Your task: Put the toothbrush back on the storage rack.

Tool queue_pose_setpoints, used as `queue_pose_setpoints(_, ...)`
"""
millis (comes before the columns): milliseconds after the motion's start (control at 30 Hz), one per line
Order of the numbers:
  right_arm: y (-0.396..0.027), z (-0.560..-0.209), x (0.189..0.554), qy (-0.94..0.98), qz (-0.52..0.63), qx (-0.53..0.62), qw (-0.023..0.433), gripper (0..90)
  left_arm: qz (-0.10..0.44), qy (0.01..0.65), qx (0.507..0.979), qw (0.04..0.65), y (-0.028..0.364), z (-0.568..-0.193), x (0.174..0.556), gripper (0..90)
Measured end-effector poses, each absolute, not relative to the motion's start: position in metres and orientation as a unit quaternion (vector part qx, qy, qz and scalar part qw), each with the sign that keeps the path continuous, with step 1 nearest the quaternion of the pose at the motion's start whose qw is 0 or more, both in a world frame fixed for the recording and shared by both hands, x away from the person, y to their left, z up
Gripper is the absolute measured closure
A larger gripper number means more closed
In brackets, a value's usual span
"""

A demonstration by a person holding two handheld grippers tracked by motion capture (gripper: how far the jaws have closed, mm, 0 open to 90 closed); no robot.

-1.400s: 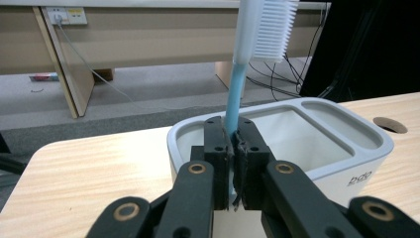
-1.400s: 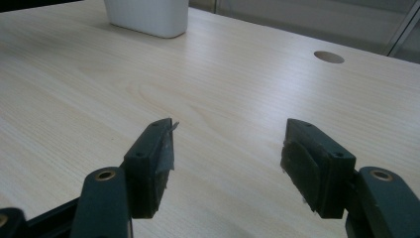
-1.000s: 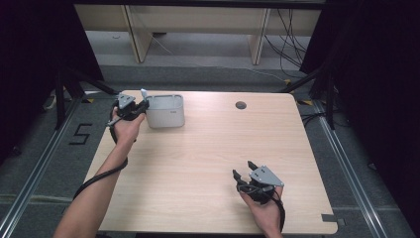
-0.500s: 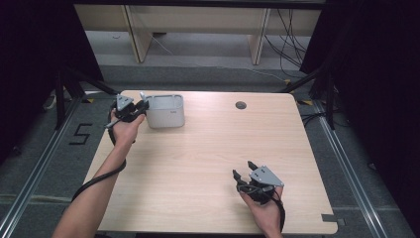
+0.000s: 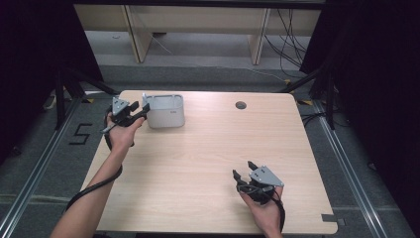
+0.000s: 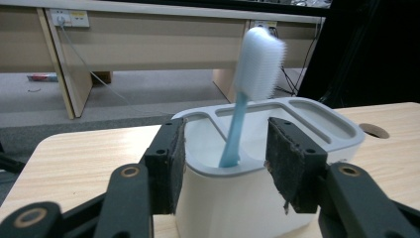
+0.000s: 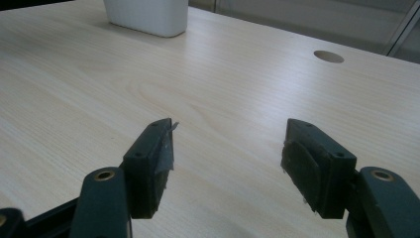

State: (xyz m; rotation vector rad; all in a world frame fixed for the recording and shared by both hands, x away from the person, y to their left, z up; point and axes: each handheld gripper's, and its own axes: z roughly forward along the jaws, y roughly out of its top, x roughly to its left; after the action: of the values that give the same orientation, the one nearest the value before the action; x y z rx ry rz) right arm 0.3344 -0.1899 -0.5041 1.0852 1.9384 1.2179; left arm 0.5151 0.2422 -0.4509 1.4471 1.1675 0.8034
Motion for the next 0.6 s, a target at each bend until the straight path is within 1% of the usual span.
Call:
queue_pose_setpoints(167,-0.19,-0.505,0.335,0.729,0.459,0.409,0.3,37.4,0.335,0.48,0.611,0.533,0.241,-0.447,0.503,46.8)
queue_pose_setpoints(200,-0.191,-0.505,0.336,0.733,0.458,0.396,0.311,37.4,0.336,0.48,0.609,0.535,0.241,-0.447,0.501,46.5)
queue_pose_setpoints(267,-0.19,-0.505,0.335,0.729,0.459,0.409,0.3,37.4,0.335,0.481,0.609,0.534,0.241,-0.447,0.497,46.1)
queue_pose_setpoints(333,-0.192,-0.505,0.337,0.733,0.458,0.393,0.313,37.4,0.333,0.482,0.61,0.533,0.242,-0.447,0.493,45.7)
queue_pose_setpoints(467,-0.192,-0.505,0.337,0.734,0.457,0.391,0.315,37.4,0.329,0.482,0.611,0.535,0.242,-0.448,0.484,45.4)
queue_pose_setpoints(500,-0.191,-0.505,0.336,0.732,0.458,0.395,0.312,37.4,0.327,0.482,0.612,0.534,0.242,-0.448,0.481,45.3)
queue_pose_setpoints(533,-0.19,-0.504,0.334,0.728,0.459,0.414,0.296,37.4,0.326,0.482,0.613,0.534,0.241,-0.448,0.478,45.3)
queue_pose_setpoints(600,-0.19,-0.505,0.334,0.728,0.459,0.414,0.297,37.3,0.325,0.48,0.615,0.535,0.241,-0.448,0.473,45.0)
